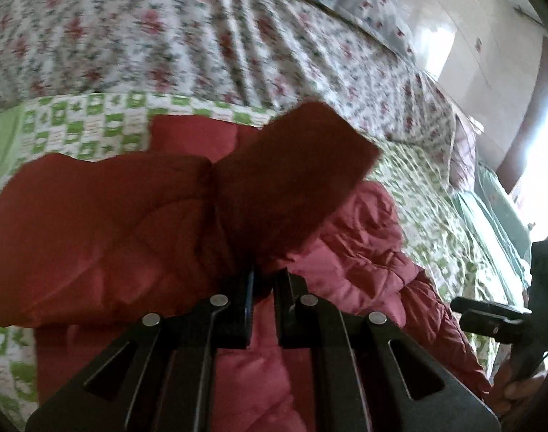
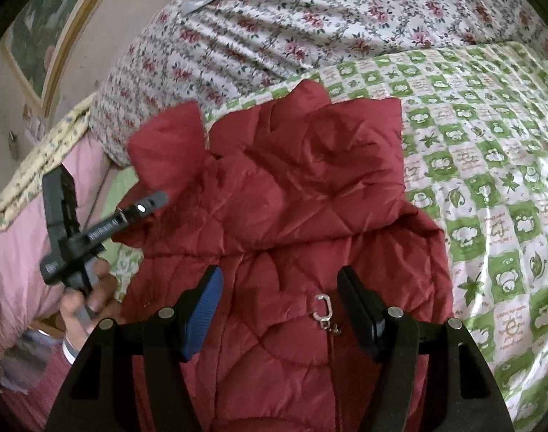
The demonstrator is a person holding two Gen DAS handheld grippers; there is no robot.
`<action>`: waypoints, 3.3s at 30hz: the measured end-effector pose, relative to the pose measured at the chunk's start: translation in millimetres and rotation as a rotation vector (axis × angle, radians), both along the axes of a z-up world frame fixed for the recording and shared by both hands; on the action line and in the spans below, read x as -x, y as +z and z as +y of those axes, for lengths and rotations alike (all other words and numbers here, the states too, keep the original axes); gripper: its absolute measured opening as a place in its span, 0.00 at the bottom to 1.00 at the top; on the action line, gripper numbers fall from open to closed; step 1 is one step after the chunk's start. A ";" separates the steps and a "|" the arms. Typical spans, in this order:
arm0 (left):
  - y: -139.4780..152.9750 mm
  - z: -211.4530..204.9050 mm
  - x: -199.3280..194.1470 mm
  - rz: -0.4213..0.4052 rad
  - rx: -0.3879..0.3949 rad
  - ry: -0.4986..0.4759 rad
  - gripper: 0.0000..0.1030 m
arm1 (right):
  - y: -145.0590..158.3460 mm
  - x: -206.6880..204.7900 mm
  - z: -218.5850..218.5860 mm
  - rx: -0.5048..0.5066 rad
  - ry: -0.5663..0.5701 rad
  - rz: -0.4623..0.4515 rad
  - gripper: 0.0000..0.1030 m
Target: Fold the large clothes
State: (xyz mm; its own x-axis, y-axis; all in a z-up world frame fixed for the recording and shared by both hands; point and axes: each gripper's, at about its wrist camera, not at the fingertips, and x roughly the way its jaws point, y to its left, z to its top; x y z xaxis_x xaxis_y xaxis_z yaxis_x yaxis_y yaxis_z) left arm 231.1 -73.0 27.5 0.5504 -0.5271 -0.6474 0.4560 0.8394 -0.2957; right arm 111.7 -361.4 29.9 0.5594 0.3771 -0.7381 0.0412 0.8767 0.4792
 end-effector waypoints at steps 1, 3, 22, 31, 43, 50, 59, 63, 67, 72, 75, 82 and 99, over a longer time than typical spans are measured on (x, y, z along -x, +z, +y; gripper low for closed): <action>-1.2 -7.2 0.6 0.003 -0.001 -0.013 0.06 | -0.1 -1.7 -2.8 -0.008 -0.007 -0.003 0.66; -3.9 -24.6 2.1 0.011 0.001 -0.042 0.06 | -1.5 -4.7 -7.4 -0.021 -0.017 -0.003 0.66; -48.1 -87.3 17.1 0.059 -0.086 -0.099 0.06 | -46.0 -93.9 -27.5 -0.339 -0.074 0.066 0.76; -40.9 -54.1 26.5 0.145 -0.027 -0.128 0.51 | -63.4 -110.6 -27.8 -0.290 -0.084 0.101 0.09; -1.6 30.6 -2.4 0.074 -0.029 0.060 0.51 | -47.4 -87.6 -51.0 -0.178 -0.140 0.059 0.07; -42.7 43.3 -51.4 0.195 -0.141 0.116 0.50 | -60.9 -90.3 -45.1 -0.072 -0.139 0.083 0.12; -66.1 31.5 -48.9 0.182 -0.211 0.125 0.51 | 13.3 -67.8 -8.9 0.245 -0.126 -0.127 0.49; -62.5 33.4 -50.1 0.180 -0.227 0.127 0.51 | -13.0 -88.8 27.1 0.327 0.000 -0.041 0.50; -48.6 41.1 -44.1 0.151 -0.234 0.120 0.51 | -65.8 -106.3 24.8 0.329 0.006 0.083 0.50; -46.2 59.2 -45.9 0.121 -0.241 0.188 0.51 | -74.7 -108.8 20.5 0.312 -0.010 0.086 0.50; -65.4 64.8 -56.4 0.184 -0.243 0.192 0.51 | -76.1 -110.3 22.9 0.321 0.003 0.088 0.50; -74.0 66.0 -57.8 0.199 -0.239 0.177 0.52 | -80.1 -111.6 28.6 0.343 0.015 0.103 0.50; -71.1 68.7 -54.1 0.233 -0.268 0.163 0.52 | -78.1 -106.6 22.9 0.291 0.007 0.087 0.51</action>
State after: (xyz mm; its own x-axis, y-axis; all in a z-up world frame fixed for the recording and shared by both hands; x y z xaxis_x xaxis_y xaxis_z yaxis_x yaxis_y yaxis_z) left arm 285.2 -4.2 -43.5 0.4352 -0.2398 -0.8678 0.2570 0.9569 -0.1355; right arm 218.4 -338.5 -48.2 0.4877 0.1466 -0.8606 0.0641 0.9771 0.2028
